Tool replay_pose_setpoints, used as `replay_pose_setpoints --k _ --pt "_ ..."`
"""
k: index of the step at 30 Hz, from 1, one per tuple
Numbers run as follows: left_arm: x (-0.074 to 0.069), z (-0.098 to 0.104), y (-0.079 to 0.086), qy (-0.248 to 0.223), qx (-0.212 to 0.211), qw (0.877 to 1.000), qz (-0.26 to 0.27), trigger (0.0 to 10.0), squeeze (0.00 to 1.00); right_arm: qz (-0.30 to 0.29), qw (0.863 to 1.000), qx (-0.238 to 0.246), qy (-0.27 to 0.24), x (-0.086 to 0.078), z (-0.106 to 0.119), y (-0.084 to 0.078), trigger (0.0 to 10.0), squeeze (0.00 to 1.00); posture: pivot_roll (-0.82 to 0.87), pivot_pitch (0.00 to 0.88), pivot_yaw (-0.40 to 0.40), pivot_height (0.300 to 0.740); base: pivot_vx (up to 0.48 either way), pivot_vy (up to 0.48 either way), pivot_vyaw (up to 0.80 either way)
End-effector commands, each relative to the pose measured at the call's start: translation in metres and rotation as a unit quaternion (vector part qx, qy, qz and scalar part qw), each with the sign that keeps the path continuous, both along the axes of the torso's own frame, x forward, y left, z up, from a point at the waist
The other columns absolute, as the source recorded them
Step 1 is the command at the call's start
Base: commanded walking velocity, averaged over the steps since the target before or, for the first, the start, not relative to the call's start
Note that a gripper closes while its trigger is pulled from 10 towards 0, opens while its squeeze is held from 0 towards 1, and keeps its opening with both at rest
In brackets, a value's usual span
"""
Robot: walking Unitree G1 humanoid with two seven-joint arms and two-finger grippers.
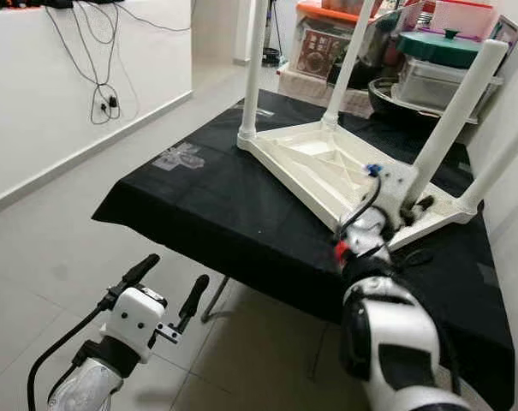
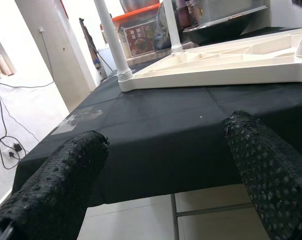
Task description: Building children table
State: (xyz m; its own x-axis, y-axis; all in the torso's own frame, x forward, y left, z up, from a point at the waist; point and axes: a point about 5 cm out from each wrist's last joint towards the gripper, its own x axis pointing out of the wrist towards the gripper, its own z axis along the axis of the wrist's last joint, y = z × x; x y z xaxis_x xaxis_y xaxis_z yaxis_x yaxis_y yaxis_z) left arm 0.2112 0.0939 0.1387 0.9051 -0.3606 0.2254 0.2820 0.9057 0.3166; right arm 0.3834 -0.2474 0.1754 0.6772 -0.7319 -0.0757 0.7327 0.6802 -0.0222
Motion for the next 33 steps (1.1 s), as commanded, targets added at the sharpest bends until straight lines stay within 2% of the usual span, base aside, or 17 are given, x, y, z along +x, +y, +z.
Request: replay_pose_setpoints --k 1,2,4,9,12,14,15,16,19,21,23,26,28,30,33 --pt "0.0 -0.005 -0.001 0.012 0.006 1.0 -0.005 10.0 0.0 0.021 1.0 -0.007 -0.011 0.0 0.0 0.008 10.0 0.0 0.07 0.015 -0.118 0.74 0.0 0.0 0.0" --pt "0.001 -0.005 -0.001 0.013 0.006 1.0 -0.006 10.0 0.0 0.04 0.999 -0.017 -0.009 -0.005 -0.007 0.018 10.0 0.0 0.06 0.015 -0.112 0.74 0.0 0.0 0.0" --pt "0.001 -0.005 -0.001 0.013 0.006 1.0 -0.006 10.0 0.0 0.04 0.999 -0.017 -0.009 -0.005 -0.007 0.018 10.0 0.0 0.06 0.015 -0.112 0.74 0.0 0.0 0.0" --pt "0.001 -0.006 0.0 0.013 0.008 1.0 -0.007 10.0 0.0 0.097 0.994 -0.048 -0.019 -0.03 -0.017 0.044 10.0 0.0 0.06 0.01 -0.11 0.74 0.0 0.0 0.0" --pt "0.001 -0.006 0.0 0.013 0.008 1.0 -0.007 10.0 0.0 0.116 0.991 -0.061 -0.027 -0.034 -0.016 0.05 10.0 0.0 0.06 0.007 -0.108 0.74 0.0 0.0 0.0" --pt "0.001 -0.006 0.001 0.014 0.008 1.0 -0.007 10.0 0.0 0.158 0.984 -0.074 -0.043 -0.04 -0.016 0.061 10.0 0.0 0.06 0.006 -0.108 0.74 0.0 0.0 0.0" --pt "0.001 -0.006 0.001 0.014 0.008 1.0 -0.007 10.0 0.0 0.158 0.984 -0.074 -0.043 -0.04 -0.016 0.061 10.0 0.0 0.06 0.006 -0.108 0.74 0.0 0.0 0.0" --pt "0.001 -0.007 0.001 0.015 0.008 1.0 -0.008 10.0 0.0 0.196 0.977 -0.066 -0.053 -0.043 -0.017 0.073 10.0 0.0 0.06 0.003 -0.108 0.74 0.0 0.0 0.0" --pt "0.002 -0.007 0.001 0.015 0.008 1.0 -0.008 10.0 0.0 0.225 0.971 -0.059 -0.061 -0.046 -0.018 0.083 10.0 0.0 0.06 0.002 -0.109 0.74 0.0 0.0 0.0" --pt "0.002 -0.007 0.001 0.015 0.008 1.0 -0.007 10.0 0.0 0.31 0.946 -0.008 -0.09 -0.04 -0.012 0.112 10.0 0.0 0.06 0.0 -0.108 0.74 0.0 0.0 0.0" --pt "0.001 -0.007 0.001 0.014 0.008 1.0 -0.007 10.0 0.0 0.34 0.935 0.015 -0.102 -0.038 -0.006 0.124 10.0 0.0 0.06 0.0 -0.109 0.74 0.0 0.0 0.0" --pt "0.001 -0.007 0.001 0.015 0.007 1.0 -0.007 10.0 0.0 0.332 0.938 0.021 -0.101 -0.028 -0.002 0.122 10.0 0.0 0.06 0.0 -0.103 0.74 0.0 0.0 0.0" --pt "0.002 -0.005 0.002 0.012 0.005 1.0 -0.006 10.0 0.0 0.327 0.939 0.039 -0.098 -0.006 0.01 0.12 10.0 0.0 0.07 0.0 -0.113 0.74 0.0 0.0 0.0" --pt "0.003 -0.004 0.003 0.01 0.004 1.0 -0.004 10.0 0.0 0.329 0.939 0.045 -0.09 0.006 0.017 0.119 10.0 0.0 0.07 0.005 -0.112 0.74 0.0 0.0 0.0" --pt "0.004 -0.003 0.003 0.009 0.004 1.0 -0.003 10.0 0.0 0.331 0.939 0.048 -0.081 0.011 0.019 0.118 10.0 0.0 0.07 0.005 -0.112 0.74 0.0 0.0 0.0"
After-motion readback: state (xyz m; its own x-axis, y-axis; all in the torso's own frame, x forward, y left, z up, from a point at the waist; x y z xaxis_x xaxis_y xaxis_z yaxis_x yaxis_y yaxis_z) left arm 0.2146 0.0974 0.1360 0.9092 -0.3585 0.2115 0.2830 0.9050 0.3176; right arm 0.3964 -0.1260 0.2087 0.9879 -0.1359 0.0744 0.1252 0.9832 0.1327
